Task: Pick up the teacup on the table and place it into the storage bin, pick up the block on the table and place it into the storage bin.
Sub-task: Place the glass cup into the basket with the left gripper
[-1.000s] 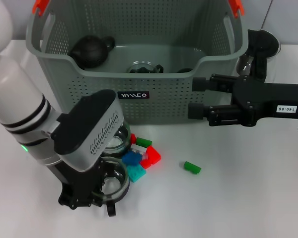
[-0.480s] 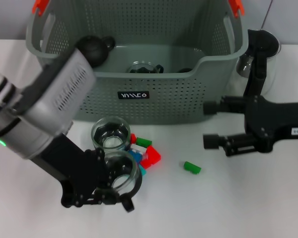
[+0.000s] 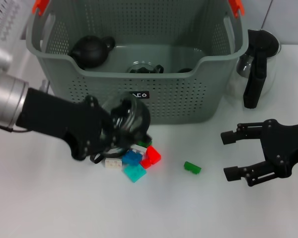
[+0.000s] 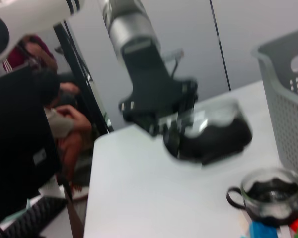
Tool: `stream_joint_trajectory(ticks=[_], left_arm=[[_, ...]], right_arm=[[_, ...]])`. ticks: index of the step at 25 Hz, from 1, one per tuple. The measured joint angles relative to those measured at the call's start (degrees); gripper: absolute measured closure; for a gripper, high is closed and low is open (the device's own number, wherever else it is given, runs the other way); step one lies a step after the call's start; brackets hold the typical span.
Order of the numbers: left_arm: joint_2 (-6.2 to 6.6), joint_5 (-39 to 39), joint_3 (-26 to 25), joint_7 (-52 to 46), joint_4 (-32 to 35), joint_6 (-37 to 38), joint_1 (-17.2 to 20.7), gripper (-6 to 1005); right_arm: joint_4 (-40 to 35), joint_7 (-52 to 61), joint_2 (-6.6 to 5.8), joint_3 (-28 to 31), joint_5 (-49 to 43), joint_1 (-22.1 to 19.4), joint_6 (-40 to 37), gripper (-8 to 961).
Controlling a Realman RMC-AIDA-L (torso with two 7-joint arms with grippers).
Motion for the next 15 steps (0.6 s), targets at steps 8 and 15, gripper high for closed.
stream_joint_trajectory(ticks=[8, 15], left_arm=[[0.66, -5.0, -3.1, -6.5, 0.0, -5.6, -3.3, 947], [3.72, -5.1, -1.8, -18.2, -2.6, -16.8, -10.2, 946]], right_arm=[[-0.6, 0.3, 0.30, 0.0, -5.6, 1.9, 1.7, 6], [-0.7, 0.5, 0.36, 0.5, -5.6, 2.2, 1.3, 7]])
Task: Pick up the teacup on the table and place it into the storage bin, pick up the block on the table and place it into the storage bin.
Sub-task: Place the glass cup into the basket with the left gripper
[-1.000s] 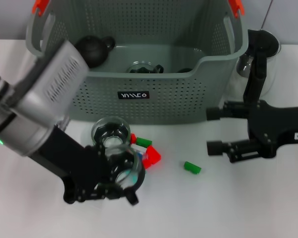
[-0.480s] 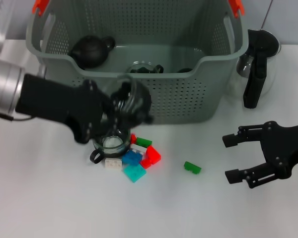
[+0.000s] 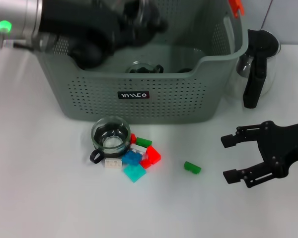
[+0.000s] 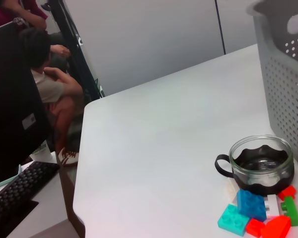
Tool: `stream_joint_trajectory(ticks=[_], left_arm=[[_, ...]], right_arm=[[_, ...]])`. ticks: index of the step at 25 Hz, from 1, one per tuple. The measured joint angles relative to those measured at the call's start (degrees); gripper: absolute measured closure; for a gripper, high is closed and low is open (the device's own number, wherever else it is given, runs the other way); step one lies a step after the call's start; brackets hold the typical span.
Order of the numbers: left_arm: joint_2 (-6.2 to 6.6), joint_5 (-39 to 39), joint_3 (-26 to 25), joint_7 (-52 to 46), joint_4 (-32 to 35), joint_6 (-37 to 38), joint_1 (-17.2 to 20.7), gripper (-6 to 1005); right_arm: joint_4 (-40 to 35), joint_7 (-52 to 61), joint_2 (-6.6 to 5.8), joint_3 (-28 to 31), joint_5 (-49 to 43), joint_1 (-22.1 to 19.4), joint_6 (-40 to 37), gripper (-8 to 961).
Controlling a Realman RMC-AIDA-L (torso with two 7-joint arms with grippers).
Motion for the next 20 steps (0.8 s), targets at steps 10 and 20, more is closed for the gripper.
stream_joint_trajectory(ticks=[10, 20], left_arm=[[7.11, 0.6, 6.2, -9.4, -22.9, -27.2, -9.3, 946], [3.97, 2.1, 16.5, -10.2, -29.4, -45.0, -11.1, 945]], right_arm=[[0.1, 1.7, 0.28, 0.0, 0.0, 0.2, 0.1, 7], [0.2, 2.1, 0.29, 0.0, 0.0, 0.3, 0.4, 6]])
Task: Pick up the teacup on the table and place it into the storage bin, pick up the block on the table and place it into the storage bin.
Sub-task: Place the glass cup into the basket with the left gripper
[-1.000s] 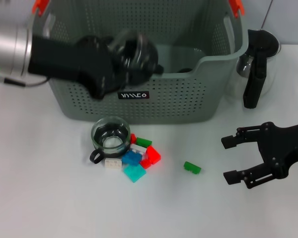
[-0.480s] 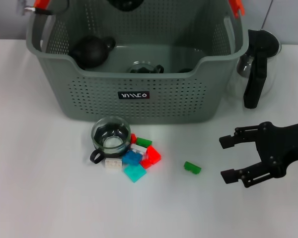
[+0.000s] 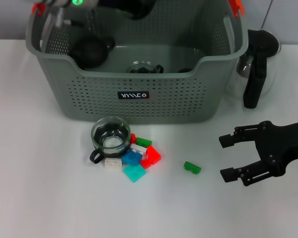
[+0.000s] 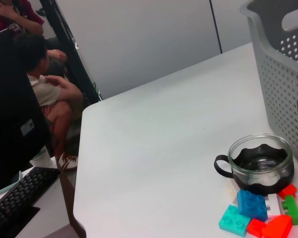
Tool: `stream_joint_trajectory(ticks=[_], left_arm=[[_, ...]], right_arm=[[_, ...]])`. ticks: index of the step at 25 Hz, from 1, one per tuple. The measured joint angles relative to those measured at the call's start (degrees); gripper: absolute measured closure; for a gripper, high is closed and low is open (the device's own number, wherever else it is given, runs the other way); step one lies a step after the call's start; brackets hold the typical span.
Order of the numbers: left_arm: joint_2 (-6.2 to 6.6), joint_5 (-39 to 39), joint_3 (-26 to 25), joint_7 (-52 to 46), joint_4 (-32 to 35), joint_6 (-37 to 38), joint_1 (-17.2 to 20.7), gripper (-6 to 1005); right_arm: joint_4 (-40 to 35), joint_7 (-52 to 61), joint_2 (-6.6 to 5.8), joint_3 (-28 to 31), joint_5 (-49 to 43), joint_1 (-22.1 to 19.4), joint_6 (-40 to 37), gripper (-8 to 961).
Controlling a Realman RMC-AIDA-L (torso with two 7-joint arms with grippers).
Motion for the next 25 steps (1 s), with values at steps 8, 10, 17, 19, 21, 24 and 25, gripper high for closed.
stream_joint_trajectory(ticks=[8, 10, 17, 19, 21, 24, 25], left_arm=[[-2.37, 3.4, 3.1, 0.1, -1.8, -6.0, -0.5, 944], [-2.58, 3.5, 3.8, 0.4, -2.2, -6.9, -0.5, 944], [-2.91, 3.6, 7.7, 0.4, -3.1, -9.0, -0.6, 943], [-3.02, 3.6, 8.5, 0.4, -3.1, -9.3, -0.5, 943], [-3.04, 3.6, 9.0, 0.4, -3.1, -9.3, -0.5, 943], [-3.06, 3.6, 9.1, 0.4, -3.1, -9.3, -0.6, 943], [-3.07, 3.6, 9.2, 0.4, -3.0, -9.2, -0.6, 943]], right_arm=[[0.3, 0.0, 0.08, -0.1, 0.0, 0.0, 0.6, 6], [0.4, 0.0, 0.10, -0.2, 0.0, 0.0, 0.8, 6], [0.5, 0.0, 0.18, -0.1, 0.1, 0.0, 0.9, 6], [0.5, 0.0, 0.20, -0.1, 0.1, 0.1, 1.0, 7], [0.5, 0.0, 0.24, 0.0, 0.1, 0.1, 1.0, 7], [0.5, 0.0, 0.26, 0.0, 0.1, 0.1, 1.0, 6], [0.5, 0.0, 0.26, 0.0, 0.1, 0.1, 1.0, 6]])
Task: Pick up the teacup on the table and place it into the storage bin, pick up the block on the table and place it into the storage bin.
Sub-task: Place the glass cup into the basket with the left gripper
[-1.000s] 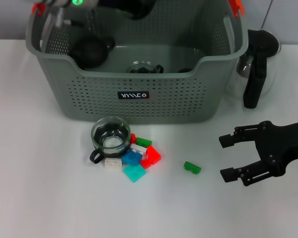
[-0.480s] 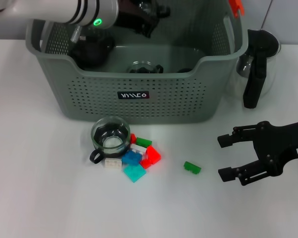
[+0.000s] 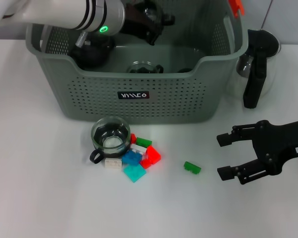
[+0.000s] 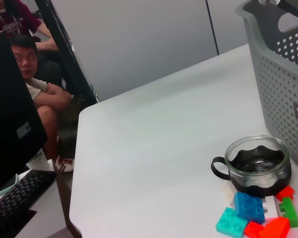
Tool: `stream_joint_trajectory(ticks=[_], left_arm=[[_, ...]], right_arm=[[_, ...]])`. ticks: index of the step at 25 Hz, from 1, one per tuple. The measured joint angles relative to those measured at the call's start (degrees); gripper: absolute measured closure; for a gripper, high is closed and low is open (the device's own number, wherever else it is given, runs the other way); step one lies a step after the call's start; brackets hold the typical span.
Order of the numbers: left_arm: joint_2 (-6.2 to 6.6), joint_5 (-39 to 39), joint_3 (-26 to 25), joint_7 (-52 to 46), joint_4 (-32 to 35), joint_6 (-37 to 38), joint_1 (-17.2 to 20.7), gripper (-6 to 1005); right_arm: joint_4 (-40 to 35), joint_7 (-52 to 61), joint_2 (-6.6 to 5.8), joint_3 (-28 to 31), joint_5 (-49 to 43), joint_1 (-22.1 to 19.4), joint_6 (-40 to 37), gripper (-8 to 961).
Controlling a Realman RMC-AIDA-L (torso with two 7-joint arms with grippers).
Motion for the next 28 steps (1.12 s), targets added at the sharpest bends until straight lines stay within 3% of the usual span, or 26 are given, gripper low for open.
stream_joint_trajectory(ticks=[12, 26, 28], left_arm=[[-0.13, 0.0, 2.3, 0.1, 0.0, -0.1, 0.3, 938], [-0.46, 0.0, 2.1, 0.1, 1.2, -0.2, 0.9, 740], [-0.50, 0.0, 2.0, 0.1, 1.6, -0.2, 1.0, 660]], right_arm=[[0.1, 0.0, 0.00, 0.0, 0.0, -0.2, 0.8, 7], [0.1, 0.0, 0.00, 0.0, 0.0, -0.2, 0.9, 6], [0.1, 0.0, 0.00, 0.0, 0.0, -0.3, 0.9, 6]])
